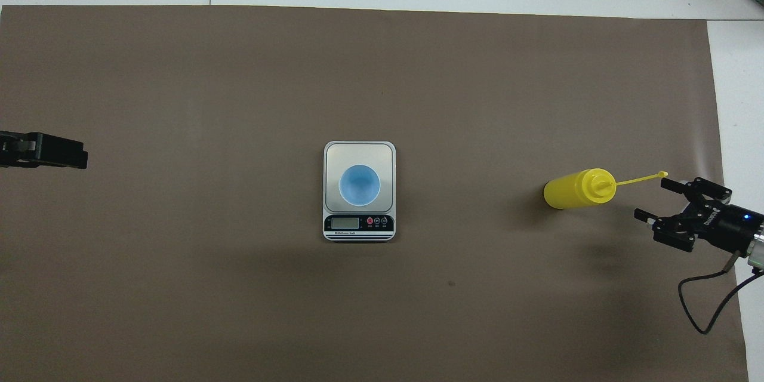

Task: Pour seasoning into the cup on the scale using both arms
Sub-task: 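Reach the right gripper to the yellow bottle and grasp it, then lift the yellow bottle with the right gripper and carry it over the cup, then tilt the yellow bottle nozzle down into the blue cup with the right gripper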

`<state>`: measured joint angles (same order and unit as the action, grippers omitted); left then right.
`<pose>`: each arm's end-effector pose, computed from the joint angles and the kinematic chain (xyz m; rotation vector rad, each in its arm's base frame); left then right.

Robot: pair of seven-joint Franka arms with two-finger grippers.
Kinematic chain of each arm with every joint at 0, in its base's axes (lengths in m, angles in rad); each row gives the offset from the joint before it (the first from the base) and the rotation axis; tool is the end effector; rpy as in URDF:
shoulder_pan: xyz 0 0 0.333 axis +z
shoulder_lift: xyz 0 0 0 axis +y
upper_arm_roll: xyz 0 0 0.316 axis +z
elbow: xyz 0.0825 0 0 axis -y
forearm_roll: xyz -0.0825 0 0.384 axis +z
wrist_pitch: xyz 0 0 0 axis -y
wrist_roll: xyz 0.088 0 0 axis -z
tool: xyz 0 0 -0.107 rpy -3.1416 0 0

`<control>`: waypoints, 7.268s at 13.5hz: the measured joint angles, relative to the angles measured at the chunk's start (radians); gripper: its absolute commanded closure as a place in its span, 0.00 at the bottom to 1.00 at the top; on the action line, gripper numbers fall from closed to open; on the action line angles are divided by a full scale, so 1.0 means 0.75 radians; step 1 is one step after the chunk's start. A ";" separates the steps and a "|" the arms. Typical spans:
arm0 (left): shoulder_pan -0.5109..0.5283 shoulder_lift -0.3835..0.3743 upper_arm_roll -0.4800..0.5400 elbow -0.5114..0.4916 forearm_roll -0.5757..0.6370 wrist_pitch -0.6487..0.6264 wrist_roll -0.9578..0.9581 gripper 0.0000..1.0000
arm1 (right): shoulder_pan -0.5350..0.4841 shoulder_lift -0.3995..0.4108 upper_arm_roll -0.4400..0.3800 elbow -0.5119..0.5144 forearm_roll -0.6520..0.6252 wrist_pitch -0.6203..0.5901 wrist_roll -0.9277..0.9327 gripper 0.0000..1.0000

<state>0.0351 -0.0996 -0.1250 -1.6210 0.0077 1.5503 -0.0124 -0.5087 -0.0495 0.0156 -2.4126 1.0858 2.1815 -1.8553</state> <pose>0.5191 -0.0496 0.6522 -3.1203 0.1199 -0.0455 0.4353 -0.1966 0.3300 -2.4083 -0.7671 -0.9212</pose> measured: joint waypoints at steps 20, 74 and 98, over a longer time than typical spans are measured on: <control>0.010 -0.017 -0.006 -0.047 0.000 -0.025 0.002 0.00 | 0.269 0.110 0.017 -0.097 0.531 -0.013 -0.583 0.00; -0.079 0.034 0.107 -0.032 -0.033 0.003 0.003 0.00 | 1.308 0.310 0.043 0.634 -2.407 0.238 1.615 1.00; -0.076 0.034 0.111 -0.032 -0.033 0.003 0.002 0.00 | 1.612 0.419 0.039 0.668 -3.124 -0.191 1.625 1.00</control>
<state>-0.0220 -0.0740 -0.0418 -1.6450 -0.0173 1.5525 -0.0106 0.7004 0.2644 0.0445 -1.9115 -1.2574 2.0382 -0.6363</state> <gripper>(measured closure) 0.000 0.463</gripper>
